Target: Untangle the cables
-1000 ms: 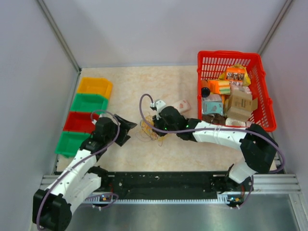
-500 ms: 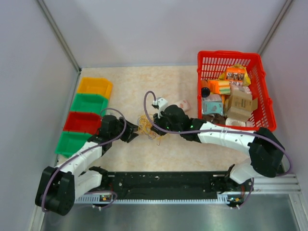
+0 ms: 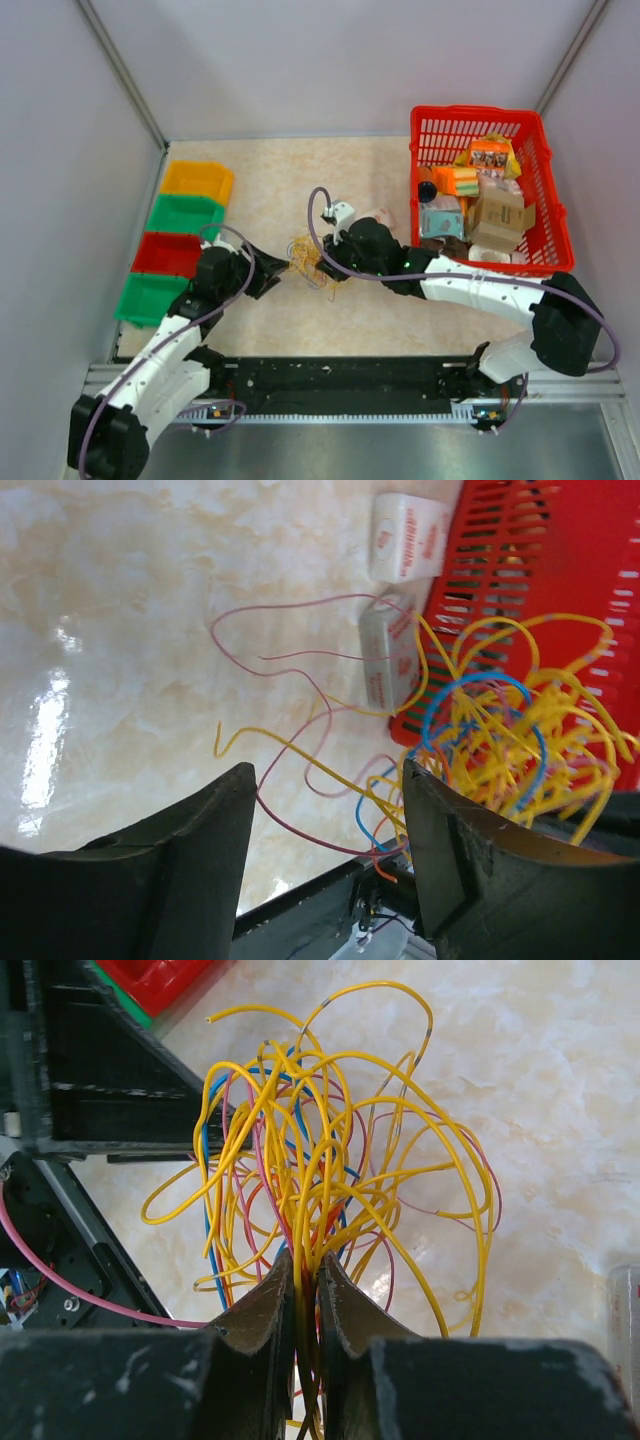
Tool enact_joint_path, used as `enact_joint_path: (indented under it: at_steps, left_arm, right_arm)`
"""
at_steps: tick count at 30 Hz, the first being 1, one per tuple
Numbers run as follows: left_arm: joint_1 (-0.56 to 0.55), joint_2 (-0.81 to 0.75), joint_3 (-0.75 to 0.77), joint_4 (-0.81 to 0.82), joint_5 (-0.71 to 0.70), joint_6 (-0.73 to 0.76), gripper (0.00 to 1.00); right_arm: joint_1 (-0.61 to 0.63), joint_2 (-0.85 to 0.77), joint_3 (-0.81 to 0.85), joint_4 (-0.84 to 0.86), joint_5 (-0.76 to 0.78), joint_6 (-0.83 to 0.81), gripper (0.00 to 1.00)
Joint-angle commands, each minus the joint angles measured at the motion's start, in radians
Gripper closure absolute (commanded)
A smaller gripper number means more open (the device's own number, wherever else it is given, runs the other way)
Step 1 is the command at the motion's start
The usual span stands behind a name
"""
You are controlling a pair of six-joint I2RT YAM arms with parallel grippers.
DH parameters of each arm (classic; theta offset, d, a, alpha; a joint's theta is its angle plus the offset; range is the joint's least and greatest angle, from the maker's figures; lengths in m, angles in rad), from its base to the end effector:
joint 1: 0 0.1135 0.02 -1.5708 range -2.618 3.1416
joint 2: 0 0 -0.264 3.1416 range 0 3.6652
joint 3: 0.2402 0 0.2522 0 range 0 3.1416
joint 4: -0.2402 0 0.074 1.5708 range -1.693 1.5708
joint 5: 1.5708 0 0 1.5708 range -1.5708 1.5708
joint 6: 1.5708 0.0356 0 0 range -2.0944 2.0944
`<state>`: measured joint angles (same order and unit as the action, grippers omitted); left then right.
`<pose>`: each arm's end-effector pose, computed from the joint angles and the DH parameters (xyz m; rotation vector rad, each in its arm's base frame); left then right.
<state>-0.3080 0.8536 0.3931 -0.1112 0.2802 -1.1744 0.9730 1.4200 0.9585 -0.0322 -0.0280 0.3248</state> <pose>0.1720 -0.0650 0.1988 -0.8208 2.2049 -1.1084 0.1809 0.2675 0.2672 -0.7083 2.0514 0.8077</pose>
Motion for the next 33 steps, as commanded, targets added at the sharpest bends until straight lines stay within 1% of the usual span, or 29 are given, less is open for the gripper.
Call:
enact_joint_path:
  at_steps: [1, 2, 4, 6, 8, 9, 12, 14, 17, 18, 20, 24, 28, 30, 31, 33]
  left_arm:
    - [0.004, -0.171, -0.023, -0.061, 0.000, 0.120, 0.38]
    - [0.004, -0.212, -0.033, -0.056, 0.007, 0.134, 0.39]
    - [0.004, -0.276, -0.055, -0.030, 0.020, 0.160, 0.38]
    - [0.004, -0.315, -0.080, 0.011, 0.045, 0.179, 0.34]
    - [0.004, -0.329, -0.094, 0.037, 0.063, 0.196, 0.28]
    - [0.004, -0.327, -0.096, 0.048, 0.082, 0.200, 0.28]
    - [0.004, -0.291, -0.092, 0.064, 0.138, 0.208, 0.33]
    - [0.004, -0.275, -0.086, 0.074, 0.171, 0.225, 0.33]
    - [0.004, -0.283, -0.086, 0.070, 0.174, 0.243, 0.33]
    - [0.004, -0.292, -0.086, 0.073, 0.174, 0.243, 0.35]
    - [0.004, -0.300, -0.085, 0.071, 0.169, 0.240, 0.45]
    - [0.004, -0.327, -0.074, 0.041, 0.143, 0.239, 0.60]
    - [0.004, -0.367, -0.066, 0.005, 0.134, 0.237, 0.67]
    - [0.004, -0.380, -0.063, -0.001, 0.142, 0.231, 0.71]
    - [0.004, -0.383, -0.063, -0.004, 0.149, 0.225, 0.76]
    - [0.004, -0.383, -0.068, 0.002, 0.168, 0.210, 0.89]
  right_arm:
    - [0.006, -0.058, 0.014, -0.006, 0.014, 0.010, 1.00]
    - [0.007, -0.058, 0.020, -0.015, 0.022, 0.011, 1.00]
    - [0.006, -0.056, 0.034, -0.028, 0.023, 0.016, 1.00]
    - [0.004, -0.058, 0.042, -0.029, 0.010, 0.019, 1.00]
    - [0.006, -0.067, 0.043, -0.031, -0.013, 0.020, 1.00]
    - [0.004, -0.072, 0.046, -0.031, -0.030, 0.020, 1.00]
    - [0.004, -0.090, 0.051, -0.037, -0.055, 0.028, 1.00]
    - [-0.003, -0.102, 0.052, -0.037, -0.073, 0.039, 1.00]
    - [-0.017, -0.121, 0.051, -0.035, -0.102, 0.054, 1.00]
    - [-0.017, -0.125, 0.051, -0.035, -0.102, 0.056, 1.00]
    - [-0.019, -0.135, 0.049, -0.037, -0.099, 0.056, 1.00]
    - [-0.019, -0.150, 0.046, -0.040, -0.092, 0.057, 1.00]
    - [-0.025, -0.156, 0.034, -0.044, -0.069, 0.060, 1.00]
    - [-0.028, -0.155, 0.031, -0.040, -0.064, 0.068, 1.00]
    - [-0.028, -0.156, 0.031, -0.038, -0.061, 0.072, 1.00]
    - [-0.026, -0.156, 0.032, -0.035, -0.059, 0.079, 1.00]
